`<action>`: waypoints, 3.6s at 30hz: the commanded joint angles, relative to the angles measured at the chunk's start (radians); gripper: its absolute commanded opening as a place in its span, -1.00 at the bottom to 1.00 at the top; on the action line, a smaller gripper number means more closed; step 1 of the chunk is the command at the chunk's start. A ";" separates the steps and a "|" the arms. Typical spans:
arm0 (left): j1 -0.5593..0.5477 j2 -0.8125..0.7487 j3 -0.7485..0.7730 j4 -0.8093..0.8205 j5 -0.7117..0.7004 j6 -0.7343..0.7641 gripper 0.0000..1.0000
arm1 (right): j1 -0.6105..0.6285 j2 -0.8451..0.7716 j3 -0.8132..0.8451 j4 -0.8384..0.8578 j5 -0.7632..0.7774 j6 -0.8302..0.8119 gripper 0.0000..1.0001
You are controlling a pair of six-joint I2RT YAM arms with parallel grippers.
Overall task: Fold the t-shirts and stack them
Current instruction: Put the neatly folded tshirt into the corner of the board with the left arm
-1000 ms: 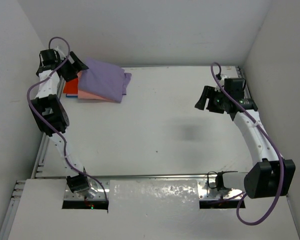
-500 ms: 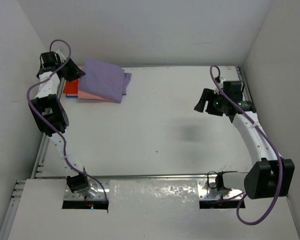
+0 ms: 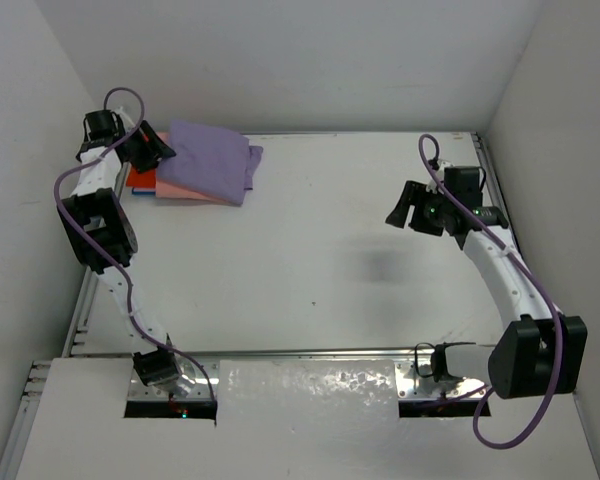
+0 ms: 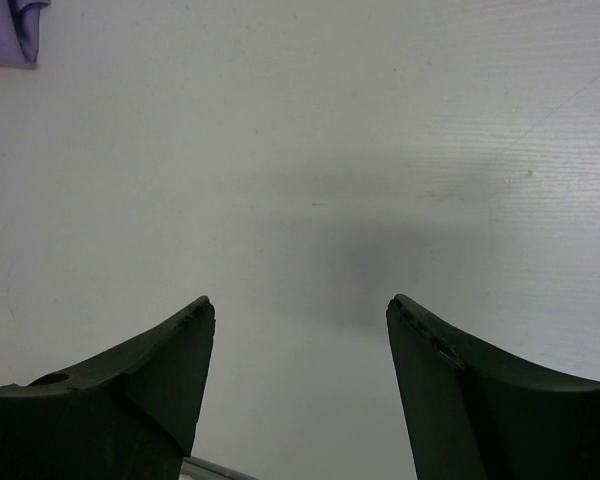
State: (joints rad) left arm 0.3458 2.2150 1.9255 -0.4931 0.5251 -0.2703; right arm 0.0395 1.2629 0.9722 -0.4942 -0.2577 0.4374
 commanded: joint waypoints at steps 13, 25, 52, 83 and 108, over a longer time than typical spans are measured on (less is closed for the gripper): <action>-0.033 -0.288 -0.084 -0.061 -0.258 -0.007 0.99 | -0.006 -0.089 0.023 -0.095 0.008 0.023 0.87; -0.378 -0.744 -0.652 0.134 -0.323 -0.168 0.99 | -0.004 -0.131 0.103 -0.290 0.086 0.055 0.98; -0.837 -0.986 -0.922 0.421 -0.433 -0.423 0.99 | 0.053 -0.269 -0.058 -0.228 -0.018 0.150 0.98; -1.002 -0.865 -0.884 0.702 -0.499 -0.132 0.99 | 0.186 -0.160 -0.009 -0.069 0.040 0.038 0.98; -1.243 -0.610 -1.132 1.028 -0.596 -0.330 0.99 | 0.229 -0.207 -0.010 -0.241 0.267 -0.017 0.98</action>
State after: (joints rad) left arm -0.8913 1.6371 0.8207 0.3855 -0.0555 -0.5671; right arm 0.2646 1.0836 0.9051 -0.7105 -0.0502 0.4110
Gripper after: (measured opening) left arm 0.996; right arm 0.986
